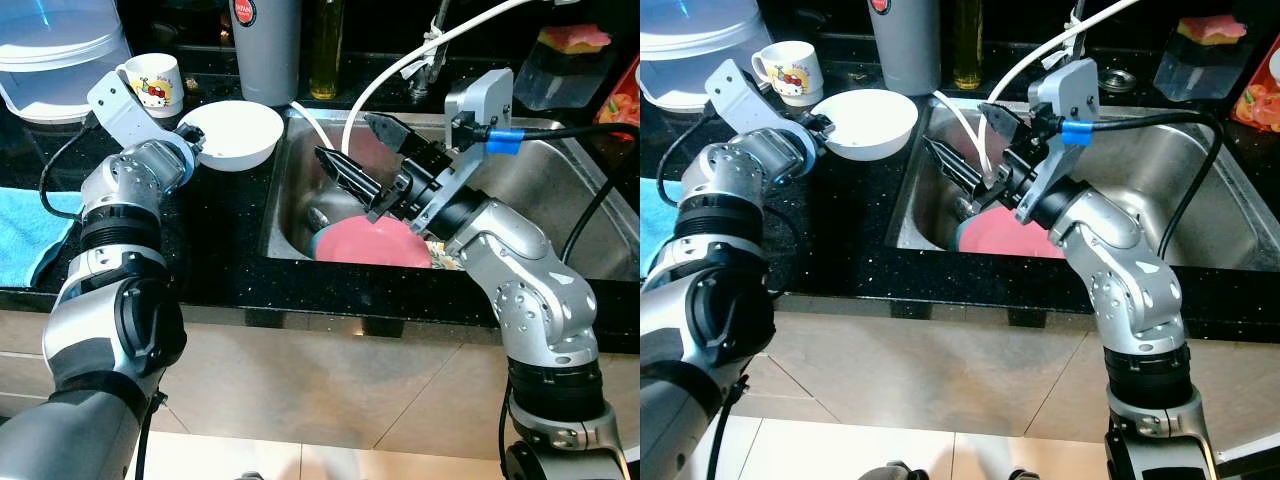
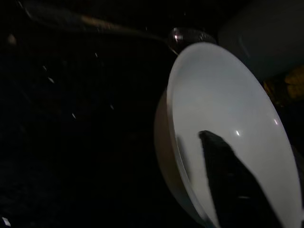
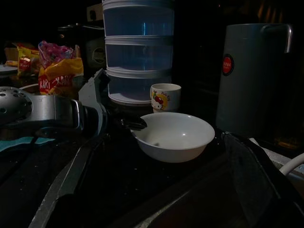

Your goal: Kitchen organization

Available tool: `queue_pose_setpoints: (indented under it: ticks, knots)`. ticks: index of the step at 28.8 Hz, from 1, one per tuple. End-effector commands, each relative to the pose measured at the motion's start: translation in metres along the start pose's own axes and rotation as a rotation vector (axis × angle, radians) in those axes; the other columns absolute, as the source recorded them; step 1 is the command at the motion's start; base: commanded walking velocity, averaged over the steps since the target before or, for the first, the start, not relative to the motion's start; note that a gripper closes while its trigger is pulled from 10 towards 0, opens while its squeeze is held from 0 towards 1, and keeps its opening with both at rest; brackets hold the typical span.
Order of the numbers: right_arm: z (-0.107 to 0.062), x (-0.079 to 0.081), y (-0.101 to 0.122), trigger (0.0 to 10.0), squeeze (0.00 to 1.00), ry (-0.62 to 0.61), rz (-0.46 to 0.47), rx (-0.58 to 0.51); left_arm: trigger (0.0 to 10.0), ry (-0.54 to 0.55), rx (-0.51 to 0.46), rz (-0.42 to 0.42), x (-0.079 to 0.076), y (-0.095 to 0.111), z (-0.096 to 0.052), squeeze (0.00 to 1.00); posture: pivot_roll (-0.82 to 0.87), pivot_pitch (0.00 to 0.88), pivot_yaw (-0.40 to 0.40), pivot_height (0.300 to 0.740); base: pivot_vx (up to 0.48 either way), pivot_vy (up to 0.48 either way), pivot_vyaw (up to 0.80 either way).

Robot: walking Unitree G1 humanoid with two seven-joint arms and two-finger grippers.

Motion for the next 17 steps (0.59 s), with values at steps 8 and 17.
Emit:
queue_pose_setpoints:
  ticks: [8, 17]
  knots:
    - [0.001, 0.007, 0.007, 10.0, 0.00, 0.027, -0.012, -0.018, 0.0, -0.001, 0.027, -0.055, -0.001, 0.000, 0.001, 0.00, 0.12, 0.069, 0.026, 0.740, 0.000, 0.000, 0.00]
    - [0.001, 0.006, 0.008, 10.0, 0.00, 0.018, -0.013, -0.018, 10.0, -0.103, -0.060, 0.042, -0.020, 0.011, -0.004, 0.00, 0.12, 0.079, 0.025, 0.740, 0.000, 0.000, 0.00]
Point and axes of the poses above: a point about 5 cm out from each wrist's last joint towards the gripper, its own z axis pointing out of the wrist towards the gripper, its own y axis along the axis of the wrist's last joint, x = y × z, the point moved 3 cm from there along z, pointing out of the wrist towards the gripper, and after that the axes turned 5 degrees about -z, right-handed, at the moved point
